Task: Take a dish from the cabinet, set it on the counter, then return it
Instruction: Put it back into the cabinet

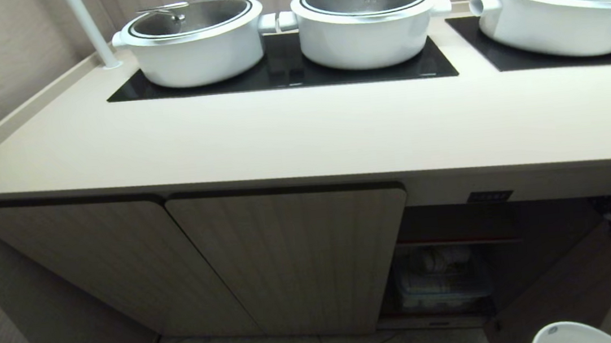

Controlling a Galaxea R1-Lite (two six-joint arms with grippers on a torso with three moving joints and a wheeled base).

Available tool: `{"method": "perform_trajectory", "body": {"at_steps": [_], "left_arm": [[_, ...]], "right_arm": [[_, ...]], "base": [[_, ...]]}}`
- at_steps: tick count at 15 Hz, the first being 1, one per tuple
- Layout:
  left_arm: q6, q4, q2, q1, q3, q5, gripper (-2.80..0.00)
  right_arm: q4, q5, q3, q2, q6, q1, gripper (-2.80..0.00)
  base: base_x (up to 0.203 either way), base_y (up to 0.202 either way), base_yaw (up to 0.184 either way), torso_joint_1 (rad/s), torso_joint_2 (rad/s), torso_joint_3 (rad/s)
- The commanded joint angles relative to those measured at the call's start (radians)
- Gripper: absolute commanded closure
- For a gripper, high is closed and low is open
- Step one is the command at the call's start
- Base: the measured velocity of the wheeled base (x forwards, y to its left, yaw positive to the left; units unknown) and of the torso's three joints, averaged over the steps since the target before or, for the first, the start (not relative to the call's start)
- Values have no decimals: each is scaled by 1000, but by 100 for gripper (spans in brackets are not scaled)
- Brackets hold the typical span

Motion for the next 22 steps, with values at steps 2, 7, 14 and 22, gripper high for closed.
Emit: {"method": "perform_trajectory", "body": {"at_steps": [2,7,14,22], "left_arm": [[-1,-1,0,0,-1,0,0],[-1,-1,0,0,0,0,0],[-1,-1,0,0,0,0,0],[-1,-1,0,0,-1,2,0]], "right_arm": [[4,2,1,0,2,1,0],[4,2,1,0,1,1,0],[4,2,3,0,2,1,0],[5,2,7,-6,2,1,0]], "base": [[0,0,0,-226,554,309],[0,0,0,-228,529,304],[0,0,0,-192,504,303],[0,0,0,-145,468,317]]}}
